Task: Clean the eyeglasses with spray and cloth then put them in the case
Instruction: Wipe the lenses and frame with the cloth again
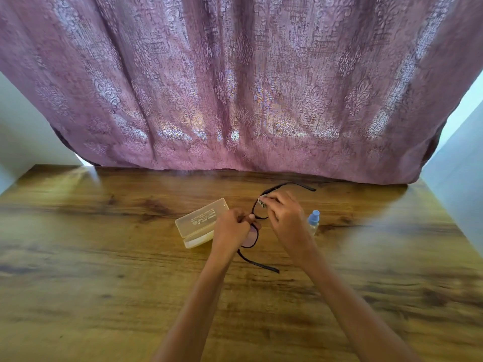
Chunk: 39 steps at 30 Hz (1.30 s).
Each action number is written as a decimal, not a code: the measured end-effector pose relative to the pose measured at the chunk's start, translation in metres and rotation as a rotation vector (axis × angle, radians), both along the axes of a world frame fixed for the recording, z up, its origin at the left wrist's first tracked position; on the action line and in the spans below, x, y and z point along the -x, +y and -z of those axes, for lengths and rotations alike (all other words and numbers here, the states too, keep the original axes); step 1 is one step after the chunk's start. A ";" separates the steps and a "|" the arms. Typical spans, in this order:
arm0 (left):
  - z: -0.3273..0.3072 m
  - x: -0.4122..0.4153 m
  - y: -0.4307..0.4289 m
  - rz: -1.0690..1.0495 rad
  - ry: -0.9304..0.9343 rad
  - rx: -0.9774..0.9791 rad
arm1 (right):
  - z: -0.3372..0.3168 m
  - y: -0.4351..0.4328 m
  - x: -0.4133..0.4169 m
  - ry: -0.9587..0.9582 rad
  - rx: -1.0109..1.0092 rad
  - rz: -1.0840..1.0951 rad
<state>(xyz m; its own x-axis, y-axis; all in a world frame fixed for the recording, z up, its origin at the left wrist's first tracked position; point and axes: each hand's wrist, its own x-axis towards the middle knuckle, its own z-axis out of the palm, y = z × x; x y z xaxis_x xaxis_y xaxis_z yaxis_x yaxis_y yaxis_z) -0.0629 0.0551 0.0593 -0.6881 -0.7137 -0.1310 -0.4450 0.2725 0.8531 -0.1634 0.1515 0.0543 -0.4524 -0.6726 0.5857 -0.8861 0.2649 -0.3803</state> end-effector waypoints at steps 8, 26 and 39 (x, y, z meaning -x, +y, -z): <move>-0.002 -0.003 -0.005 -0.040 0.032 -0.053 | 0.012 0.005 -0.011 -0.006 0.018 -0.029; 0.003 -0.006 -0.020 -0.163 0.158 -0.338 | -0.008 0.038 -0.019 -1.249 0.124 -0.230; 0.008 -0.004 -0.019 -0.286 0.153 -0.317 | -0.014 0.028 -0.054 -0.832 0.146 -0.220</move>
<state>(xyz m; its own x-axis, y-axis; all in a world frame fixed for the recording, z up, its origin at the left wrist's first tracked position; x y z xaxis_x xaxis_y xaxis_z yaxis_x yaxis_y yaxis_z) -0.0588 0.0363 0.0509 -0.4972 -0.8190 -0.2864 -0.3268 -0.1290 0.9362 -0.1096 0.1793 0.0685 -0.6400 -0.7392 0.2097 -0.3308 0.0187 -0.9435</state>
